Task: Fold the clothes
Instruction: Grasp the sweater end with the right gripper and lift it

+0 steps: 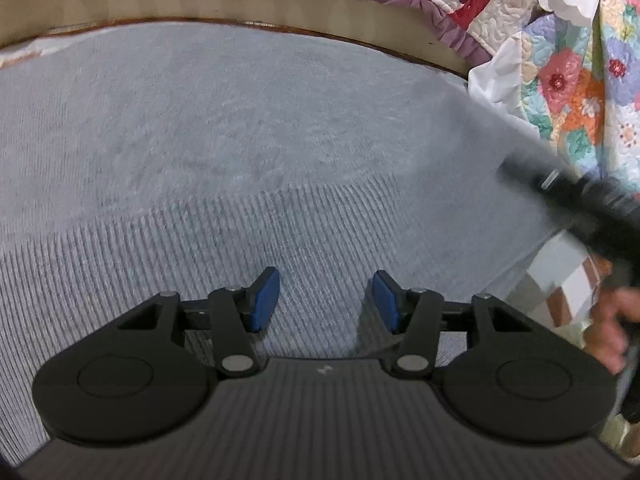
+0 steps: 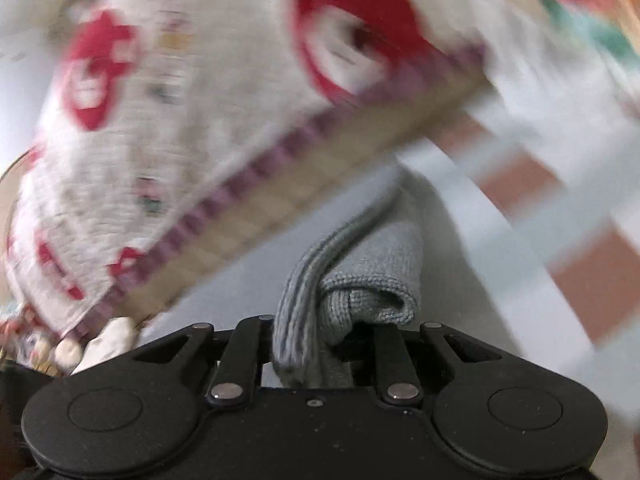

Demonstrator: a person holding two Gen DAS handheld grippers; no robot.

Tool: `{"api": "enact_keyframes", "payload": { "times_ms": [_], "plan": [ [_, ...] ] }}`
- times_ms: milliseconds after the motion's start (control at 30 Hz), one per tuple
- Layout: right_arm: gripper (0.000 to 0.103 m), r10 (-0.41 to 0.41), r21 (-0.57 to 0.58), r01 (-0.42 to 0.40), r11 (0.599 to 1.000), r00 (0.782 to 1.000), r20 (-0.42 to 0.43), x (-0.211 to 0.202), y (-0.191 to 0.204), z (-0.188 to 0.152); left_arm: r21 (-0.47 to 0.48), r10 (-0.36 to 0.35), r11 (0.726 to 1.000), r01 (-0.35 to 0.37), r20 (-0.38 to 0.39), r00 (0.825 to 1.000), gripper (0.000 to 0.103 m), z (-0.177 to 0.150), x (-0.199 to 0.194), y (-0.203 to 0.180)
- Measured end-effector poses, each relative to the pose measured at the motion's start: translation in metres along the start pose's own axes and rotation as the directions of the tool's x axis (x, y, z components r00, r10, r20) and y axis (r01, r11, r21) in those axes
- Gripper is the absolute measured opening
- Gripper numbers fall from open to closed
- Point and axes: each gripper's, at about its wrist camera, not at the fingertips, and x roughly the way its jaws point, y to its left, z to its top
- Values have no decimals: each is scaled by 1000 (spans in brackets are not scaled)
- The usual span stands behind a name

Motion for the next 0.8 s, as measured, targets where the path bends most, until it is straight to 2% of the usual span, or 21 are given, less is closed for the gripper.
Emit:
{"api": "enact_keyframes", "payload": {
  "times_ms": [100, 233, 367, 433, 500, 600, 633, 700, 800],
  "plan": [
    [20, 52, -151, -53, 987, 999, -6, -1, 54, 19, -99, -58, 993, 60, 20, 998, 49, -2, -10, 16],
    [20, 52, -317, -71, 946, 996, -70, 20, 120, 18, -150, -111, 982, 114, 24, 994, 48, 12, -40, 43],
    [20, 87, -409, -143, 901, 984, -153, 47, 176, 7, -70, -59, 996, 63, 54, 997, 45, 30, -95, 85],
    [20, 120, -436, -206, 876, 969, -217, 61, 202, -8, -80, -40, 996, 46, 73, 996, 43, 33, -116, 113],
    [20, 136, -464, -262, 846, 948, -287, 79, 226, -27, -132, -46, 989, 61, 115, 992, 43, 33, -131, 147],
    [20, 87, -527, -303, 794, 915, -394, 119, 252, -67, -269, -86, 955, 127, 158, 984, 43, 22, -135, 196],
    [20, 53, -536, -297, 790, 904, -424, 135, 254, -80, -300, -93, 944, 140, 166, 982, 43, 18, -135, 209],
    [20, -23, -547, -273, 792, 881, -473, 165, 253, -106, -308, -76, 942, 131, 182, 980, 43, 13, -135, 228],
    [19, -68, -552, -245, 797, 872, -485, 176, 247, -121, -354, -112, 920, 169, 177, 978, 43, 12, -129, 243]
  ]
}}
